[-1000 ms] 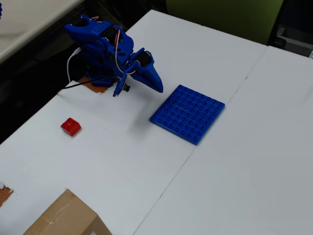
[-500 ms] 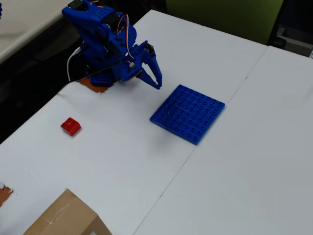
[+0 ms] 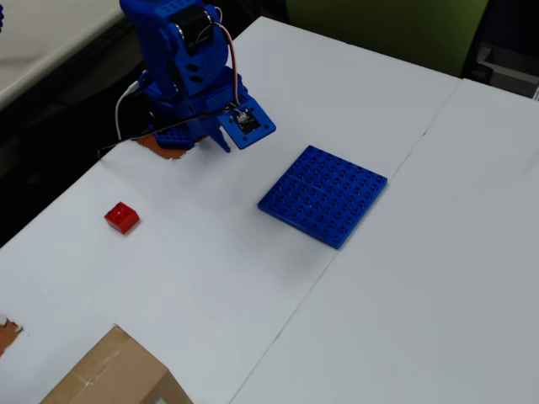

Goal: Pick up the 2x2 red block and go up the 8x8 blue block.

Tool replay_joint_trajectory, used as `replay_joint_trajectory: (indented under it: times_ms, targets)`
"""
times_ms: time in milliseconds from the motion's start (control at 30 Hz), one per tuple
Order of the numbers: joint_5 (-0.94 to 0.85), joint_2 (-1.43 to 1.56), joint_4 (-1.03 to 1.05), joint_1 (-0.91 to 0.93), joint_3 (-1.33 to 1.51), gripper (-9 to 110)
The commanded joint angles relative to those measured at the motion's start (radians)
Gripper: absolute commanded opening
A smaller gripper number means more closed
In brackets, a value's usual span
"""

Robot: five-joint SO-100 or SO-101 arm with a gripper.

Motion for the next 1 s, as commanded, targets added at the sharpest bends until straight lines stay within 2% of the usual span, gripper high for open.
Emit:
replay_joint_trajectory:
  times_ms: [0, 300, 433, 567, 967]
  targets:
    - [-0.319, -0.074, 0.141, 0.140, -0.163, 9]
    - [-0.969, -0.190, 0.112, 0.526, -0.189, 14]
    - [-1.169, -0.245, 0.043, 0.660, -0.187, 14]
    - [-1.250, -0.290, -0.009, 0.739, -0.187, 16]
    - [-1.229, -0.360, -0.141, 0.861, -0.170, 21]
